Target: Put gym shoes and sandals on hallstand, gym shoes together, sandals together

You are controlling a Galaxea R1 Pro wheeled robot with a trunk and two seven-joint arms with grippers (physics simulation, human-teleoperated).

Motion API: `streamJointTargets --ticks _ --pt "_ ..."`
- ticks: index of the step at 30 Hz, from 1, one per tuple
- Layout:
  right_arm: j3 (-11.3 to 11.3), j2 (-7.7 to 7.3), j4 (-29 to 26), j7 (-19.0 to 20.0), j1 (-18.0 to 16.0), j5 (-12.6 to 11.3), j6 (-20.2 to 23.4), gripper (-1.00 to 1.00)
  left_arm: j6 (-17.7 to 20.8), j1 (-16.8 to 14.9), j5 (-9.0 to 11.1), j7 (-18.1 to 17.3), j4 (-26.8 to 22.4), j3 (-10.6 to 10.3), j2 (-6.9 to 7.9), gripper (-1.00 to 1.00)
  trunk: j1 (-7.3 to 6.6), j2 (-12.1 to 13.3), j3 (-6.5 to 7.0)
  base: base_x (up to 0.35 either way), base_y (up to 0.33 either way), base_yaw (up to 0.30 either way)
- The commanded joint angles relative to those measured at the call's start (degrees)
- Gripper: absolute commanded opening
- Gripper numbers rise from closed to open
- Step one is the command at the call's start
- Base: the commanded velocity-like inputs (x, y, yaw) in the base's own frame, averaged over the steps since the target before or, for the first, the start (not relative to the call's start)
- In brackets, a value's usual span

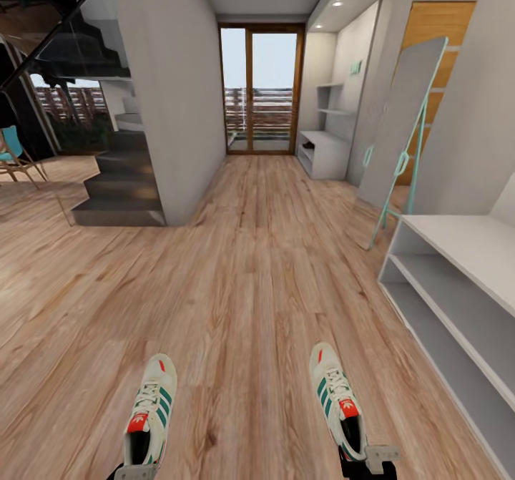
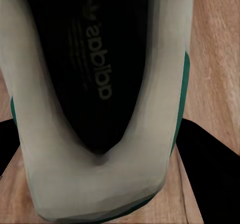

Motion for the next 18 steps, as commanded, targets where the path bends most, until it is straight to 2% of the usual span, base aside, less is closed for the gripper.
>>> streamJointTargets --ticks 1,18 --pt "-0.16 0.0 0.04 -0.14 -0.04 0.37 -0.16 -1.0 -0.19 -0.05 -0.51 -0.31 0.02 0.52 -0.04 -1.0 0.02 -0.02 -0.05 0.339 0.0 0.0" --pt "-0.16 0.0 0.05 -0.14 -0.04 0.37 -0.16 -1.0 -0.2 -0.05 -0.51 -0.31 0.02 0.52 -0.03 -1.0 0.02 -0.02 -0.05 0.339 0.0 0.0"
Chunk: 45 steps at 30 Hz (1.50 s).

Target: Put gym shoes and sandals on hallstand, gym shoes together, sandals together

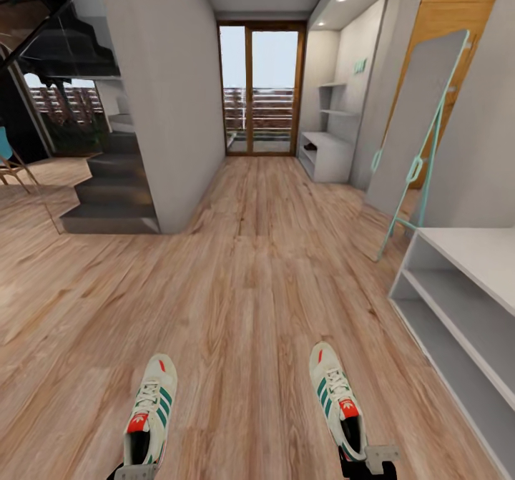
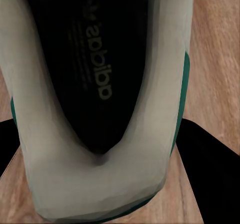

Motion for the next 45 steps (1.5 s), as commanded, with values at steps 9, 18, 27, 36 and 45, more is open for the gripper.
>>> streamJointTargets --ticks 9,18,27,36,45 --pt "-0.16 0.0 0.05 -0.14 -0.04 0.37 -0.16 -1.0 -0.22 -0.05 -0.52 -0.31 0.03 0.51 -0.06 -1.0 0.02 -0.02 -0.05 0.339 0.0 0.0" --pt "-0.14 0.0 0.05 -0.14 -0.04 0.37 -0.16 -1.0 -0.24 -0.05 -0.52 -0.31 0.02 0.51 -0.03 -1.0 0.02 -0.02 -0.05 0.339 0.0 0.0" --pt "-0.16 -0.06 0.06 -0.14 -0.04 0.37 -0.15 -1.0 -0.2 -0.05 -0.52 -0.31 0.02 0.54 -0.01 -1.0 0.02 -0.02 -0.05 0.339 0.0 0.0" --pt "-0.07 -0.09 0.12 -0.05 -0.04 0.37 -0.16 -1.0 -0.17 -0.05 -0.52 -0.29 0.02 0.6 0.02 -1.0 0.02 -0.02 -0.05 0.339 0.0 0.0" --pt "-0.09 -0.09 0.12 -0.05 -0.04 0.37 -0.16 -1.0 -0.17 -0.05 -0.52 -0.25 0.02 0.6 0.02 -1.0 0.02 -0.02 -0.05 0.339 0.0 0.0"
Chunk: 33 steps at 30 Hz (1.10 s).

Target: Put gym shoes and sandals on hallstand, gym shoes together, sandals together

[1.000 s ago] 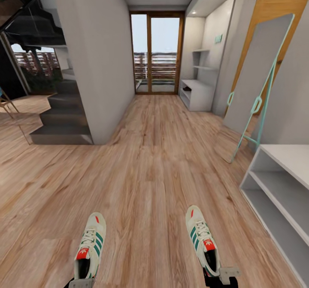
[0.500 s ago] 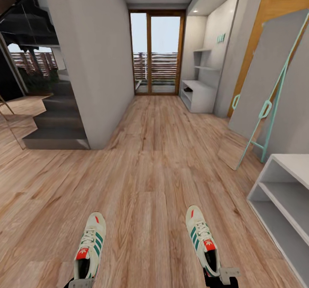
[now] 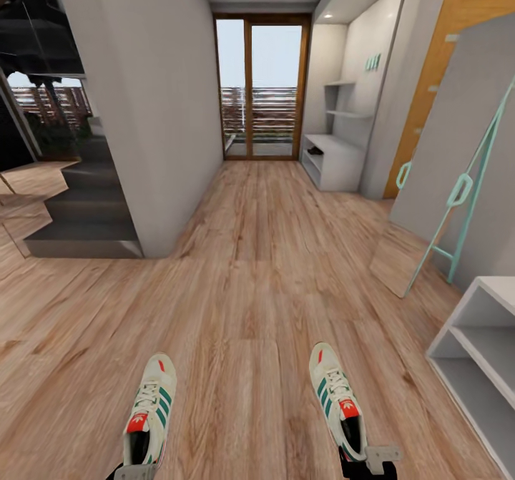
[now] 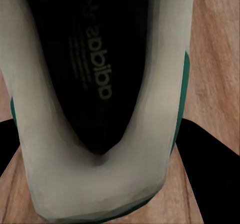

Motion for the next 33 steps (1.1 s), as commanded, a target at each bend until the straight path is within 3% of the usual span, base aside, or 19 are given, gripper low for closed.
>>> streamJointTargets --ticks 1,33 --pt "-0.15 0.0 0.04 -0.13 -0.04 0.36 -0.16 -1.0 -0.2 -0.05 -0.52 -0.31 0.03 0.51 -0.03 -1.0 0.02 -0.02 -0.05 0.339 0.0 0.0" --pt "-0.16 0.0 0.04 -0.13 -0.04 0.36 -0.16 -1.0 -0.24 -0.05 -0.52 -0.37 0.03 0.45 -0.03 -1.0 0.02 -0.02 -0.05 0.339 0.0 0.0"
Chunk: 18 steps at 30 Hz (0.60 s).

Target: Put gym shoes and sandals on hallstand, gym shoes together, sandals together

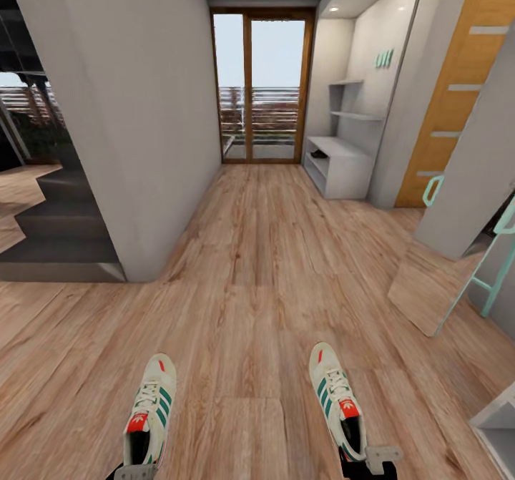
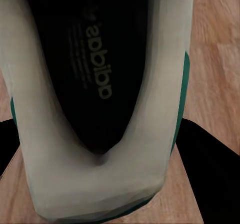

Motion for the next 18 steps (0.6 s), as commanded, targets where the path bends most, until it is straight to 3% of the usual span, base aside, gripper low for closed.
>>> streamJointTargets --ticks 1,18 --pt "-0.15 0.0 0.04 -0.13 -0.04 0.37 -0.16 -1.0 -0.21 -0.05 -0.52 -0.3 0.02 0.51 -0.03 -1.0 0.02 -0.02 -0.05 0.339 0.0 0.0" --pt "-0.13 0.0 0.04 -0.13 -0.04 0.39 -0.16 -1.0 -0.17 -0.05 -0.54 -0.3 0.11 0.5 -0.11 -1.0 0.02 -0.02 -0.05 0.339 0.0 0.0"
